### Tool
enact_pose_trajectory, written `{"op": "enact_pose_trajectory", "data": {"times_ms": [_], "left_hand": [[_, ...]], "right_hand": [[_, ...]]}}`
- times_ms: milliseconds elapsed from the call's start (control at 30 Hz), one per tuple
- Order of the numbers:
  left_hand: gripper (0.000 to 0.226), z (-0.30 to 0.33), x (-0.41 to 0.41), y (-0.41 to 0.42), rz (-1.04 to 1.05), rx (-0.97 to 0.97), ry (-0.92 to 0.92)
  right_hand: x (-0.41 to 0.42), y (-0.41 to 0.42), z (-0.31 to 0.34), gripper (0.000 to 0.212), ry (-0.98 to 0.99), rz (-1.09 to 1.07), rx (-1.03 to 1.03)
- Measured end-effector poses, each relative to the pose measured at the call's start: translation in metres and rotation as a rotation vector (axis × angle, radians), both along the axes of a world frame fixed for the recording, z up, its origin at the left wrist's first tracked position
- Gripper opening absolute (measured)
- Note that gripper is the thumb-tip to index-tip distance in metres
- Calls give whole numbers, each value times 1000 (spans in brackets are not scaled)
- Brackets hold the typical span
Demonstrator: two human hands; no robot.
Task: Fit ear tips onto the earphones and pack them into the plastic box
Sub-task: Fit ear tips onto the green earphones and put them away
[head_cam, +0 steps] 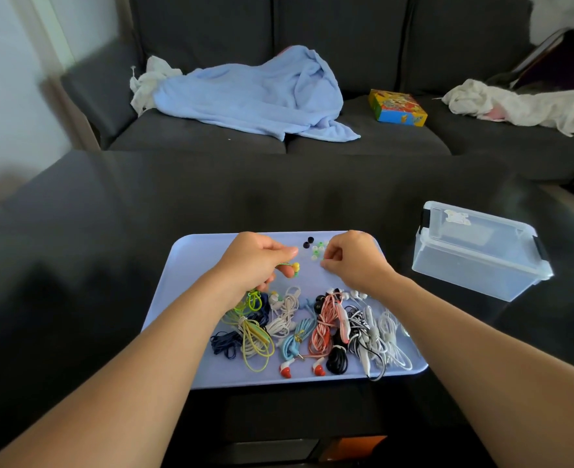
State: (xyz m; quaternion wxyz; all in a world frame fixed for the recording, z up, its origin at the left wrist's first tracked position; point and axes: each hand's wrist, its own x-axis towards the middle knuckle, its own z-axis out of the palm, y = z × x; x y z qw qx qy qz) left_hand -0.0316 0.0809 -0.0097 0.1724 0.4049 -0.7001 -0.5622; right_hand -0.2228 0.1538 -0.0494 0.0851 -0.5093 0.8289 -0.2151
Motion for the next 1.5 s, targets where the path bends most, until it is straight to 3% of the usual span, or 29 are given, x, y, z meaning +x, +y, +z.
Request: {"op": "enact_pose_trajectory", "data": {"times_ms": [67, 100, 267, 333, 433, 800, 933, 1000, 1133, 1500], "left_hand": [[13, -3, -1, -3, 55, 19, 5], [13, -4, -1, -4, 79, 41, 15], [20, -3, -6, -6, 134, 231, 151], [21, -3, -6, -6, 119, 272, 183], [24, -3, -8, -5, 85, 281, 203], [20, -3, -11, -3, 143, 288, 207], [21, 2, -13, 0, 169, 317, 215], [21, 5, -12, 1, 165, 339, 242], [19, 8, -8, 0, 143, 338, 267], [16, 11, -6, 1, 136, 276, 244]], "right_hand": [[1, 0, 3, 7, -79, -28, -48], [2, 0, 6, 7, -207, -58, -98], [22, 4, 31, 13, -1134, -96, -340], [29, 3, 33, 9, -1302, -83, -374], [34, 0, 32, 20, -1419, -89, -380], [31, 5, 30, 15, -1397, -102, -340], [29, 4, 39, 15, -1084, -62, -354], [30, 6, 43, 16, -1017, -16, -353], [34, 10, 46, 18, -1050, 75, -356], [36, 15, 51, 17, -1134, 56, -398]]}}
